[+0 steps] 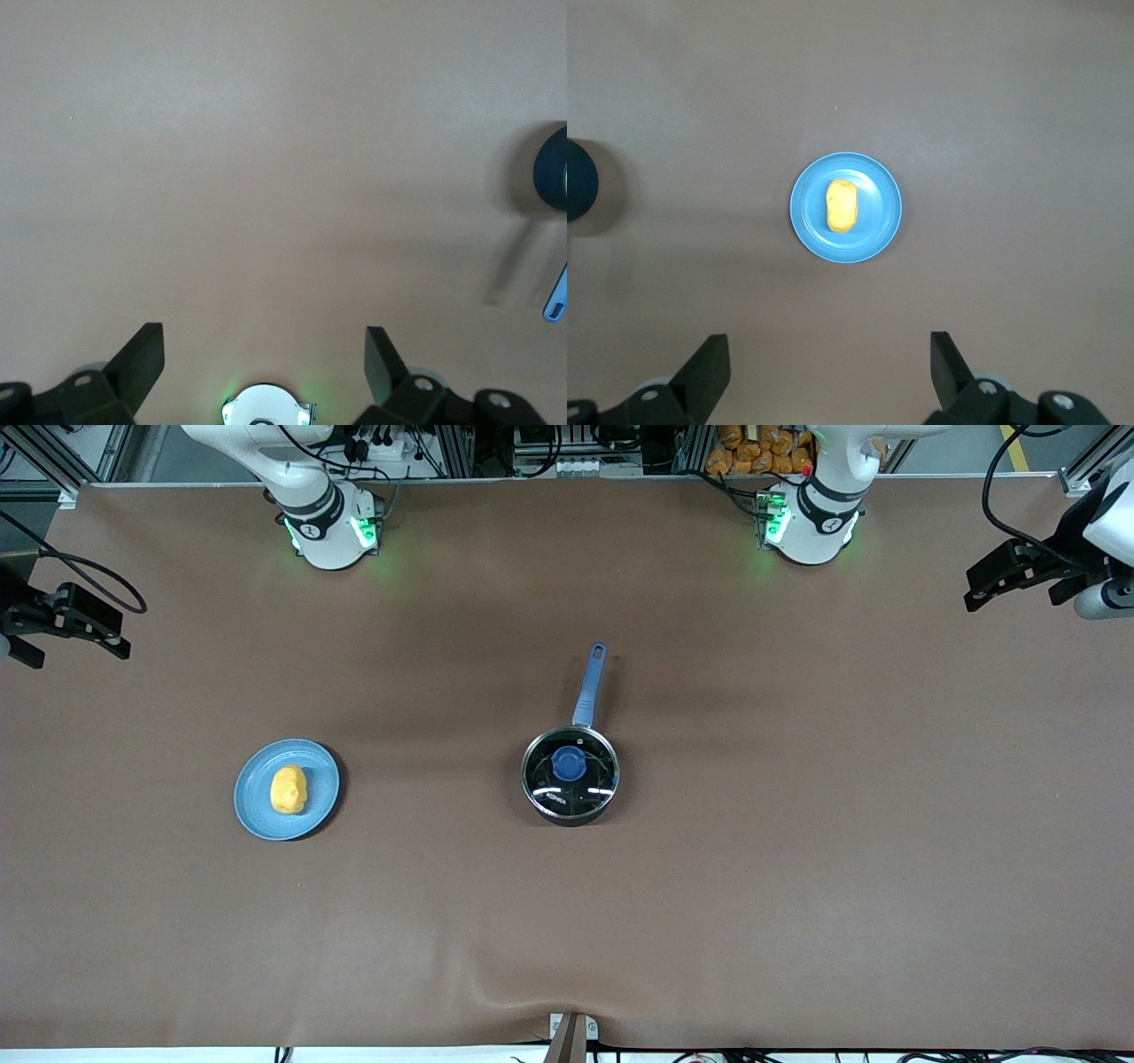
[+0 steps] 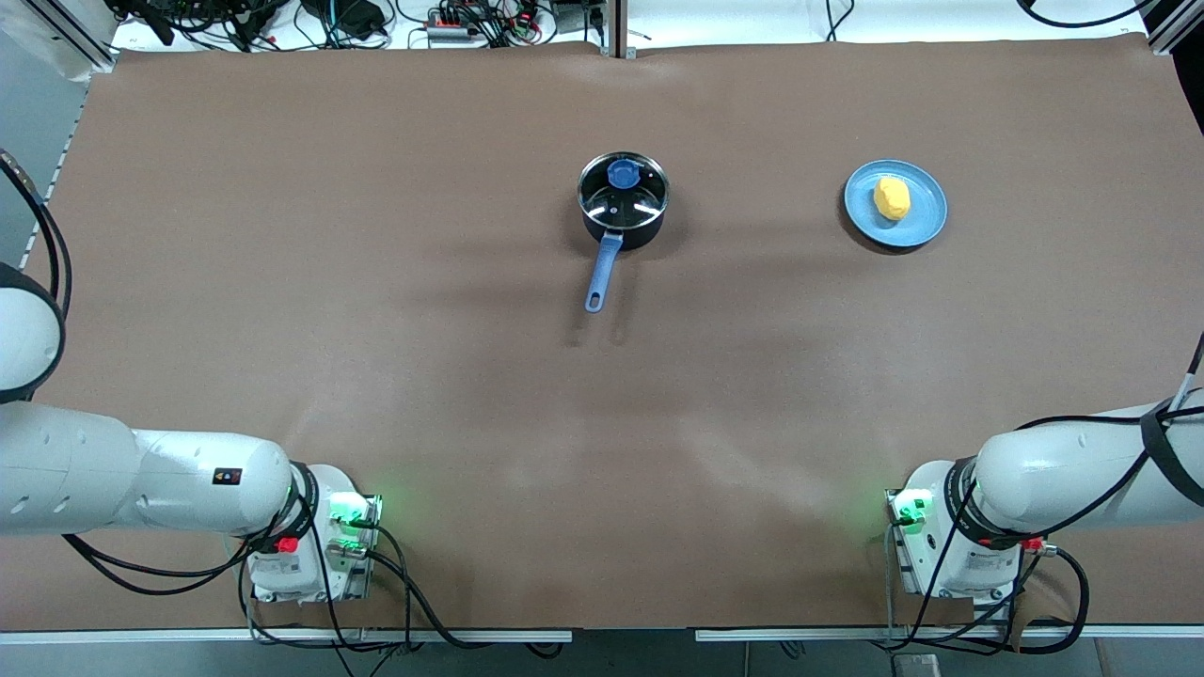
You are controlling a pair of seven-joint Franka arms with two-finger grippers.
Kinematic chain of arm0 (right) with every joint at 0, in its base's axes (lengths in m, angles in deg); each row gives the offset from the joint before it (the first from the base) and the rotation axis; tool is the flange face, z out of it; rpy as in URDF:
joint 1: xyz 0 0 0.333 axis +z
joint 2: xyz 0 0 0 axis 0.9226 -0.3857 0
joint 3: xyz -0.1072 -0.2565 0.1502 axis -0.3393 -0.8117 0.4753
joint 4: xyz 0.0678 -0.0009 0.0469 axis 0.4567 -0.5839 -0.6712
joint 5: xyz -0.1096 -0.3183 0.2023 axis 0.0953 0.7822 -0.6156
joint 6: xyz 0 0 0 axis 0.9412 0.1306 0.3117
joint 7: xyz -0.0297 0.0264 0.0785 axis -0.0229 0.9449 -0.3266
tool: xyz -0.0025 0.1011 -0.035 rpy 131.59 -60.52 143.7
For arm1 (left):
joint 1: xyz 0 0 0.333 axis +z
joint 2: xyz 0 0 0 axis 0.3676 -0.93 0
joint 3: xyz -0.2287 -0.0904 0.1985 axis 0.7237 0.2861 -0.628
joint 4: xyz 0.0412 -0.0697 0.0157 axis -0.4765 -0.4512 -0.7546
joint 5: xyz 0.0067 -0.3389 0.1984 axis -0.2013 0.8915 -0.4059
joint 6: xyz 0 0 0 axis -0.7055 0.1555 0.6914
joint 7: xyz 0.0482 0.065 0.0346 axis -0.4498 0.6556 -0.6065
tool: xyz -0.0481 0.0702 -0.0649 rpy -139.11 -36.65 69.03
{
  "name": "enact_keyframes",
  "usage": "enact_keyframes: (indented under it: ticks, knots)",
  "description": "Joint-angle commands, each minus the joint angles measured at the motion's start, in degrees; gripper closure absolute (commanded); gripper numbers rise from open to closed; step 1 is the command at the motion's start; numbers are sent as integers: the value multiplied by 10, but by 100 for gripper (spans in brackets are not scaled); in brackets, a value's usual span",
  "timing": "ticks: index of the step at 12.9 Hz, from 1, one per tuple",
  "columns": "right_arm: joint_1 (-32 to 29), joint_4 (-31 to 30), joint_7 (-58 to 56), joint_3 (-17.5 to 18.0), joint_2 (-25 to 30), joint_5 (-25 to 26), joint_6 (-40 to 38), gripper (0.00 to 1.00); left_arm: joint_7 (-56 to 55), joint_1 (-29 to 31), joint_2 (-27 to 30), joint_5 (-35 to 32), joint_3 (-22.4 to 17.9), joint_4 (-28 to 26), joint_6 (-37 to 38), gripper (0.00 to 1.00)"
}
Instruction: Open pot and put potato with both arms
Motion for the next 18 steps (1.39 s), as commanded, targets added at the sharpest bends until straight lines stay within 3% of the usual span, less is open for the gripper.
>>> enact_keyframes:
  ticks: [1, 8, 11, 14, 18]
  knots:
    - [-5, 1, 6, 4, 2, 5, -2, 0, 11, 4, 12, -13, 5, -4, 7, 0]
    - [-5, 1, 6, 4, 2, 5, -2, 0, 2, -11, -6, -8, 26, 19, 6, 0]
    - [-5, 1, 6, 4, 2, 5, -2, 0, 1, -12, -23, -5, 60, 21, 3, 0]
    - [-5, 2, 6, 4, 2, 5, -2, 0, -13, -12, -63, -4, 98, 56, 1, 0]
    - [-5, 0, 4, 4, 2, 5, -3, 0, -105, -36, -126, -4, 147, 83, -39, 0]
